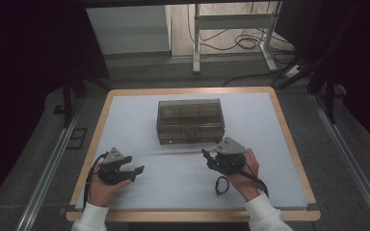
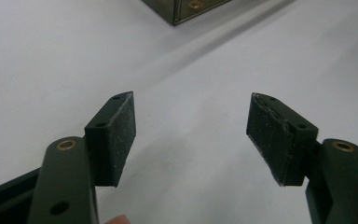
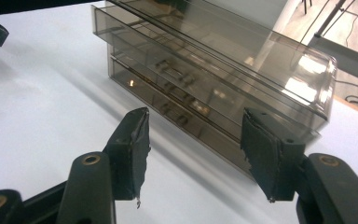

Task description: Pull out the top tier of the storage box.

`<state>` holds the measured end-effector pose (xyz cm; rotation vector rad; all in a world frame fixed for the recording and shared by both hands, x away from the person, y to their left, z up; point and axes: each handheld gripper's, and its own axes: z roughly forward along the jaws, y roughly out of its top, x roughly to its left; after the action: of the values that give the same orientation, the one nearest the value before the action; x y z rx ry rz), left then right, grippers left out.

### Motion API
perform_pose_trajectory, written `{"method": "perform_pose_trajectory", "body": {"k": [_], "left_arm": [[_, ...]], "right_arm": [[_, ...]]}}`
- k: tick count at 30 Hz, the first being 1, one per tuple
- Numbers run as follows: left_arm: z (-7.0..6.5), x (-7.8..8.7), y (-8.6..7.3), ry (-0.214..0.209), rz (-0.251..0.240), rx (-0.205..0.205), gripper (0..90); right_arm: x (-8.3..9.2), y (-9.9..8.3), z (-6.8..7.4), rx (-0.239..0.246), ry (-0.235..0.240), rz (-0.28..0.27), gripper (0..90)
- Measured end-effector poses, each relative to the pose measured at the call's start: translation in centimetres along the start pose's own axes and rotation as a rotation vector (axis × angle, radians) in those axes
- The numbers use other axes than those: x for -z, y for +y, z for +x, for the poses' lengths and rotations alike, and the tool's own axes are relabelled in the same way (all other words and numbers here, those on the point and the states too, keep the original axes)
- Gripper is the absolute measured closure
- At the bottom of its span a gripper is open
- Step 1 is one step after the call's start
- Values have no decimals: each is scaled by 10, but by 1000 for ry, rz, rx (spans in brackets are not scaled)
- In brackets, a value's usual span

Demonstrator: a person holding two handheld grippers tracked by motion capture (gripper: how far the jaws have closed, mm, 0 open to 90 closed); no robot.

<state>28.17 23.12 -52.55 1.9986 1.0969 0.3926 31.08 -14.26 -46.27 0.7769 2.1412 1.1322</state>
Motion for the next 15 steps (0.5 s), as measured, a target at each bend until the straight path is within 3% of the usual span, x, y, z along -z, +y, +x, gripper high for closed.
{"method": "perform_pose_trajectory", "body": {"k": [7, 15], "left_arm": [[-3, 0, 9, -16, -20, -5, 327], [-8, -2, 25, -19, -50, -18, 324]], "right_arm": [[12, -9, -18, -57, -1, -1, 420], [19, -15, -32, -89, -4, 8, 420]]}}
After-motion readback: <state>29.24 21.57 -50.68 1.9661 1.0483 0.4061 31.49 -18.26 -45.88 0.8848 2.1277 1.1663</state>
